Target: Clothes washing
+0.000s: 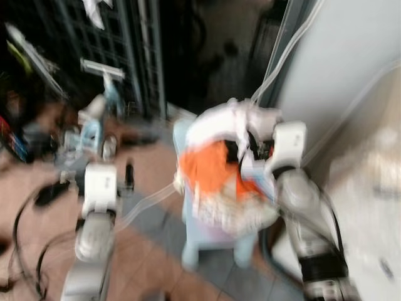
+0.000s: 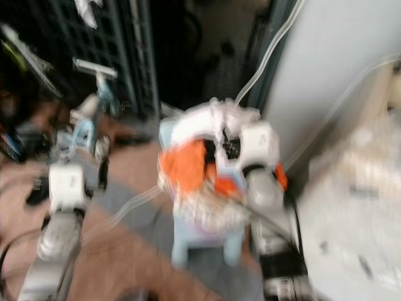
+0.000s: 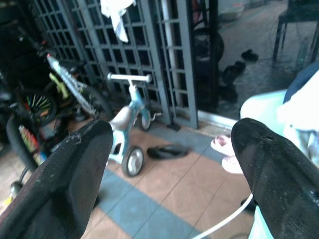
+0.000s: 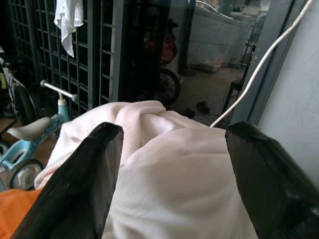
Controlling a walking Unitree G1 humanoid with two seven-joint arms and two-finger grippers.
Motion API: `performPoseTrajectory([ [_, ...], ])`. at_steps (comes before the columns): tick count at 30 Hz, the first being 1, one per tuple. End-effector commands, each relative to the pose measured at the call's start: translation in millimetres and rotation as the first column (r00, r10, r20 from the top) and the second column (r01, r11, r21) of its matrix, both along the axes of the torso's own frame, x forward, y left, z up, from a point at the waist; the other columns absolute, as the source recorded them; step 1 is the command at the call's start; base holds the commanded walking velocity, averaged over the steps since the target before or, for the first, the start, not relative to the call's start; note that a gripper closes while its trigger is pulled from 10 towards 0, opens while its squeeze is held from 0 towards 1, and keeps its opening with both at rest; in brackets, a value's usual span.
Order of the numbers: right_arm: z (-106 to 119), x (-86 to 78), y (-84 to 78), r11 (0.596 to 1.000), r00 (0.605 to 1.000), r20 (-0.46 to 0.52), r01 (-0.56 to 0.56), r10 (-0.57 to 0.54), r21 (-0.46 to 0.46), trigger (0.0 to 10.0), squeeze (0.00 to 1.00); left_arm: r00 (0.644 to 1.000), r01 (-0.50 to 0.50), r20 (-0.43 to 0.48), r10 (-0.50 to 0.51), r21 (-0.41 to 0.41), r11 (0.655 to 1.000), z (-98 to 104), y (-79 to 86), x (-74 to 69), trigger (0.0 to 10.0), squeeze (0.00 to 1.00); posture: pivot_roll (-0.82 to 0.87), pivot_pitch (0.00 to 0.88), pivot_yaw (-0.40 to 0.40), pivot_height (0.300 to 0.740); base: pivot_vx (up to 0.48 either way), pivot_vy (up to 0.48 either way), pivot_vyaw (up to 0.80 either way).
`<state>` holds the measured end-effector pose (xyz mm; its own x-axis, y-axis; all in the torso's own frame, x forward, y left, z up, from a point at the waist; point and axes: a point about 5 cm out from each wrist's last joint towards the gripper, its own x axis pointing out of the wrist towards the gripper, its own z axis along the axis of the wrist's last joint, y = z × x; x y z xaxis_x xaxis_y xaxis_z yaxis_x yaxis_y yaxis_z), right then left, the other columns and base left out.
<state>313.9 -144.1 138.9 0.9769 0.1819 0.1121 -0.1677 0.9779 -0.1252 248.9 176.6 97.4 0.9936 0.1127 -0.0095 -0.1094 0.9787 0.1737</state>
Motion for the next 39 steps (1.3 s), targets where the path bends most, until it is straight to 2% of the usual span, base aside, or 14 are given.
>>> performPoseTrajectory([
  [1, -3, -0.7, -4.7, 1.0, 1.0, -0.015, -0.021, 0.021, -0.01, 10.0, 0.0, 1.0, 0.019, 0.015, -0.019, -0.012, 1.0, 3, -7.8, -0.3, 10.0, 0.0, 0.01, 0.0, -0.009, 0.74, 0.0, 0.0, 0.0],
  [6, -5, 1.4, -3.7, 0.999, 0.999, -0.038, -0.015, 0.014, -0.034, 10.0, 0.0, 1.0, 0.018, 0.013, -0.018, -0.006, 1.0, 3, -8.0, -1.2, 10.0, 0.0, 0.02, 0.0, -0.013, 0.74, 0.0, 0.0, 0.0],
  [7, -7, 4.7, -5.3, 0.999, 0.998, -0.06, 0.006, -0.009, -0.046, 8.5, 0.0, 1.0, 0.018, 0.012, -0.018, -0.006, 1.0, 3, -7.9, -1.7, 10.0, 0.0, 0.02, 0.0, -0.014, 0.74, 0.0, 0.0, 0.0],
  [8, -9, 6.7, -6.0, 0.999, 0.997, -0.08, 0.014, -0.017, -0.042, 3.0, 0.0, 1.0, 0.019, 0.011, -0.019, -0.006, 1.0, 3, -7.8, -2.0, 10.0, 0.0, 0.02, 0.0, -0.016, 0.74, 0.0, 0.0, 0.0],
  [9, -11, 8.4, -6.3, 0.999, 0.994, -0.106, 0.014, -0.018, -0.037, 0.0, 0.0, 1.0, 0.019, 0.01, -0.019, -0.006, 1.0, 3, -7.8, -2.2, 10.0, 0.0, 0.02, 0.0, -0.016, 0.74, 0.0, 0.0, 0.0],
  [11, -15, 10.9, -3.6, 1.0, 0.987, -0.158, -0.022, 0.02, -0.015, 0.0, 0.0, 1.0, 0.021, 0.008, -0.021, -0.007, 1.0, 3, -7.9, -2.4, 10.0, 0.0, 0.02, 0.0, -0.015, 0.74, 0.0, 0.0, 0.0],
  [14, -17, 11.5, -1.6, 0.999, 0.984, -0.172, -0.04, 0.041, 0.012, 0.0, 0.0, 1.0, 0.023, 0.008, -0.023, -0.008, 1.0, 4, -8.0, -2.4, 10.0, 0.0, 0.02, 0.0, -0.015, 0.74, 0.0, 0.0, 0.0],
  [18, -25, 12.9, 6.4, 0.993, 0.961, -0.249, -0.109, 0.119, 0.052, 0.0, 0.0, 0.999, 0.034, 0.007, -0.034, -0.008, 0.999, 4, -8.7, -1.4, 10.0, 0.0, 0.02, 0.0, -0.01, 0.74, 0.0, 0.0, 0.0],
  [23, -30, 17.1, 6.5, 0.991, 0.94, -0.326, -0.067, 0.101, 0.116, 0.0, 0.0, 0.999, 0.036, 0.007, -0.036, -0.009, 0.999, 5, -9.2, -1.3, 10.0, 0.0, 0.02, 0.0, -0.011, 0.74, 0.0, 0.0, 0.0],
  [27, -34, 17.2, 5.6, 0.995, 0.93, -0.358, -0.054, 0.08, 0.083, 0.0, 0.0, 0.999, 0.035, 0.007, -0.035, -0.009, 0.999, 5, -10.0, -1.9, 10.0, 0.0, 0.02, 0.0, -0.016, 0.74, 0.0, 0.0, 0.0],
  [32, -34, 15.8, 9.7, 0.993, 0.929, -0.356, -0.068, 0.1, 0.101, 0.0, 0.0, 0.999, 0.035, 0.004, -0.034, -0.012, 0.999, 4, -10.0, -2.5, 10.0, 0.0, 0.02, 0.0, -0.016, 0.74, 0.0, 0.0, 0.0],
  [39, -27, 14.2, 16.1, 0.989, 0.942, -0.304, -0.121, 0.143, 0.091, 0.0, 0.0, 0.999, 0.038, -0.003, -0.038, -0.011, 0.999, 4, -11.0, -2.0, 10.0, 0.0, 0.02, 0.0, -0.015, 0.74, 0.0, 0.0, 0.0],
])
